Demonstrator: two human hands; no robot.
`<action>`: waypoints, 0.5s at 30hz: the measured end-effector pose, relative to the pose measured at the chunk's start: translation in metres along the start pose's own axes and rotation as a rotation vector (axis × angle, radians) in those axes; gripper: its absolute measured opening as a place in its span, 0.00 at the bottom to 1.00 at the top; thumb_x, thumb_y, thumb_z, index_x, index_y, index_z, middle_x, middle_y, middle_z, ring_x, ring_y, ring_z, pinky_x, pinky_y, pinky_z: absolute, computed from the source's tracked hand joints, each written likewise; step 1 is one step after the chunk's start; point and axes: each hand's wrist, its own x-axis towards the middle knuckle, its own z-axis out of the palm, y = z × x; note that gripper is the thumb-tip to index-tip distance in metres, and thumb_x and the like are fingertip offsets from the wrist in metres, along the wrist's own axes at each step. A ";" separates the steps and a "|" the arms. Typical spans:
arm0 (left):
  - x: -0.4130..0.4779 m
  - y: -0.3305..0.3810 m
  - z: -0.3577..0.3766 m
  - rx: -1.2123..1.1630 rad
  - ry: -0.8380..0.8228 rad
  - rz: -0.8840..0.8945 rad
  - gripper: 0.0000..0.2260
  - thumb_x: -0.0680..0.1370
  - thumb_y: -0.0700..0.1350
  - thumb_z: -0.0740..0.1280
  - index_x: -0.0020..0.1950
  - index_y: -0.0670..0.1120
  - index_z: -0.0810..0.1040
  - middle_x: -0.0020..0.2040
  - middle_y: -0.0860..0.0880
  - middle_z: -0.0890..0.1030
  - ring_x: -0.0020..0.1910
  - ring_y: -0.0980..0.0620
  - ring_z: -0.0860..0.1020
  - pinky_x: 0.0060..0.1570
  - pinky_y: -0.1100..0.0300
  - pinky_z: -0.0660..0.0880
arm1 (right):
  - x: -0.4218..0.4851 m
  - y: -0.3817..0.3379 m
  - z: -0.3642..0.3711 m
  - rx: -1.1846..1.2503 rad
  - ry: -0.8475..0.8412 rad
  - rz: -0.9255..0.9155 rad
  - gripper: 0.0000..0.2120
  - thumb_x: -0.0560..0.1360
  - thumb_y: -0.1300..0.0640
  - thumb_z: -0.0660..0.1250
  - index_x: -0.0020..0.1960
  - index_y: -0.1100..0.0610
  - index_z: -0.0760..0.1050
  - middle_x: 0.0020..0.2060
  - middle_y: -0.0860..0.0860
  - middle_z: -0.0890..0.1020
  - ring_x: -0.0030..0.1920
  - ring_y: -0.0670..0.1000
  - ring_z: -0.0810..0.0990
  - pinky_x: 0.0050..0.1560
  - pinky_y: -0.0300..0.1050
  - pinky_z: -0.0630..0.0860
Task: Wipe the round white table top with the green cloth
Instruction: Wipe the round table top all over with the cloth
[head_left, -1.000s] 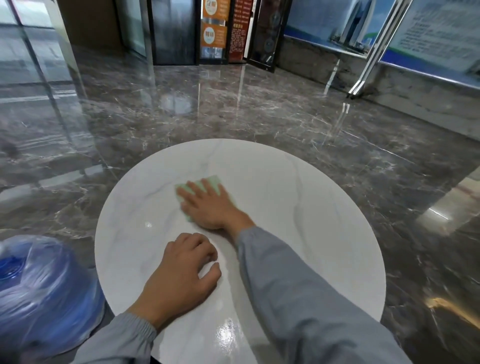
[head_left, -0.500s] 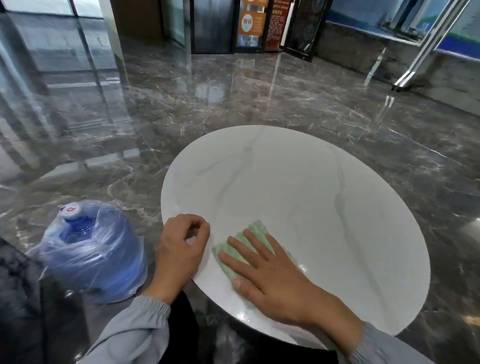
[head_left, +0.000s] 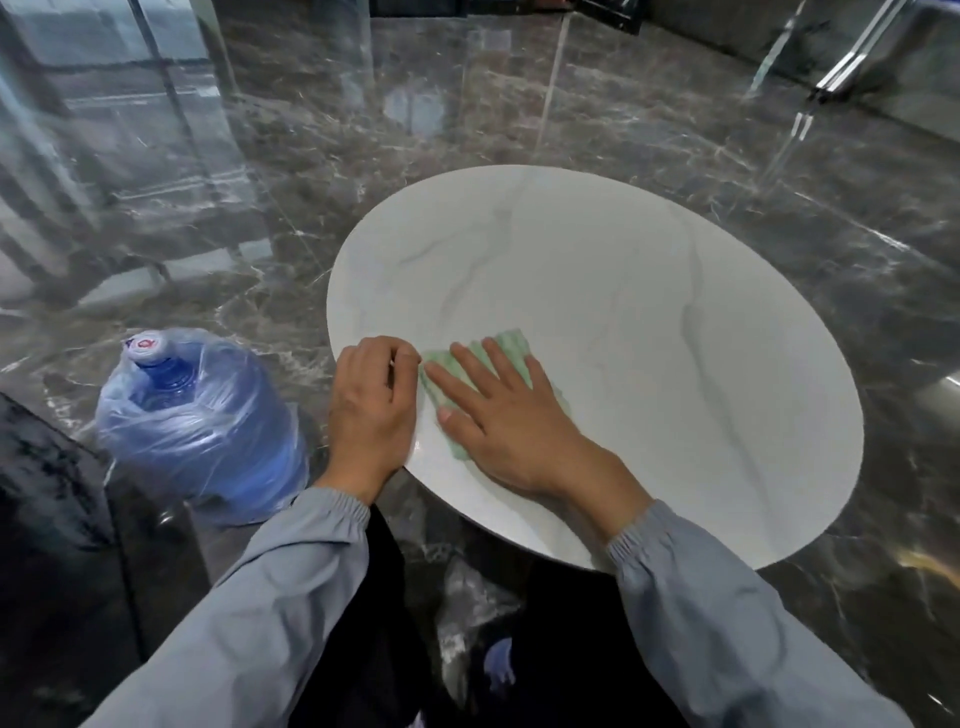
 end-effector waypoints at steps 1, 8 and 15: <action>0.000 -0.001 0.000 -0.001 0.004 0.011 0.08 0.85 0.44 0.61 0.49 0.46 0.78 0.46 0.53 0.77 0.48 0.53 0.69 0.50 0.62 0.62 | -0.020 0.000 0.003 0.004 0.003 -0.014 0.26 0.85 0.37 0.41 0.82 0.33 0.40 0.83 0.40 0.40 0.81 0.47 0.31 0.79 0.59 0.31; 0.002 -0.004 0.004 0.016 0.017 0.043 0.10 0.84 0.45 0.60 0.46 0.46 0.78 0.44 0.51 0.78 0.46 0.53 0.68 0.47 0.57 0.64 | -0.135 0.000 0.016 -0.025 -0.028 -0.033 0.26 0.86 0.36 0.44 0.80 0.30 0.36 0.81 0.35 0.34 0.80 0.45 0.28 0.79 0.58 0.34; 0.000 -0.004 0.001 -0.008 0.032 0.013 0.09 0.85 0.42 0.60 0.48 0.47 0.77 0.45 0.54 0.76 0.47 0.55 0.68 0.49 0.68 0.63 | -0.018 -0.020 0.010 0.055 0.011 0.002 0.26 0.84 0.34 0.41 0.80 0.30 0.39 0.83 0.38 0.39 0.81 0.46 0.30 0.79 0.60 0.32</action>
